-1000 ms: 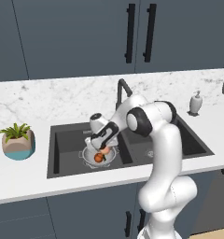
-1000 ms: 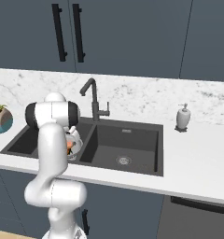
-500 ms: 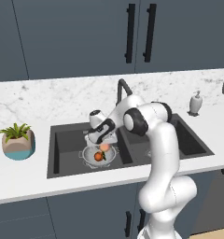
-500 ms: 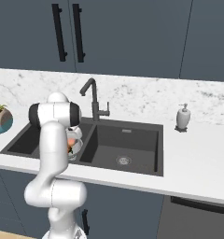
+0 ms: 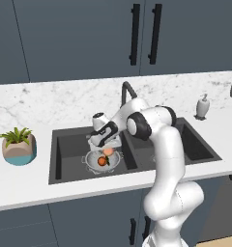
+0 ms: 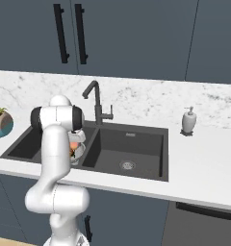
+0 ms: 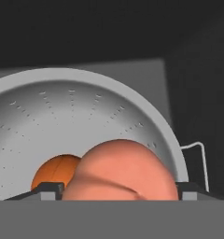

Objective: Put the colander in the sink, put the orange, peach in the colander, and turn on the sink faucet and pour water over the colander.

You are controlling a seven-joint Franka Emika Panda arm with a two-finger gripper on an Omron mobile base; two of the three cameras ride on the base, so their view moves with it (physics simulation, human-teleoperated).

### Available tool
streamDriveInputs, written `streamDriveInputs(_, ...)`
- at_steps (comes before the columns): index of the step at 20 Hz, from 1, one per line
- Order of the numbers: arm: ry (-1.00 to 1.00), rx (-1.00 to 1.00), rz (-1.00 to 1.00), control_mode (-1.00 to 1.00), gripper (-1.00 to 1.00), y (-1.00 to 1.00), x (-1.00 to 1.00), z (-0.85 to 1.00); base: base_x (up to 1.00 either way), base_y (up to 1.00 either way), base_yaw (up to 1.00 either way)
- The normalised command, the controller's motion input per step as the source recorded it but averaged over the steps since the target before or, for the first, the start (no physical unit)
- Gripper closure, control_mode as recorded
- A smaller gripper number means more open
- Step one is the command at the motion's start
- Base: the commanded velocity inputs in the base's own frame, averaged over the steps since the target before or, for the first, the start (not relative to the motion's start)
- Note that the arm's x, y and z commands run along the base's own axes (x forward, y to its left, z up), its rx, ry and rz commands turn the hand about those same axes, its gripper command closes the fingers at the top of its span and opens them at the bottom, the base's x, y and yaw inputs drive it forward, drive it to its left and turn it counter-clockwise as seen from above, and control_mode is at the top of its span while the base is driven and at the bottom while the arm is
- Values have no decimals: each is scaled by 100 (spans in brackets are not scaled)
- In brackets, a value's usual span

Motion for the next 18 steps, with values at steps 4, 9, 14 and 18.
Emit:
streamDriveInputs(4,0,0,0,-100,-100,0,-32,0,0,0,0)
streamDriveInputs(9,0,0,0,-100,-100,0,-40,0,0,0,0)
streamDriveInputs(14,-11,0,0,-100,-100,1,-39,26,0,0,0)
streamDriveInputs(18,-12,1,0,-100,-100,16,-52,46,0,0,0)
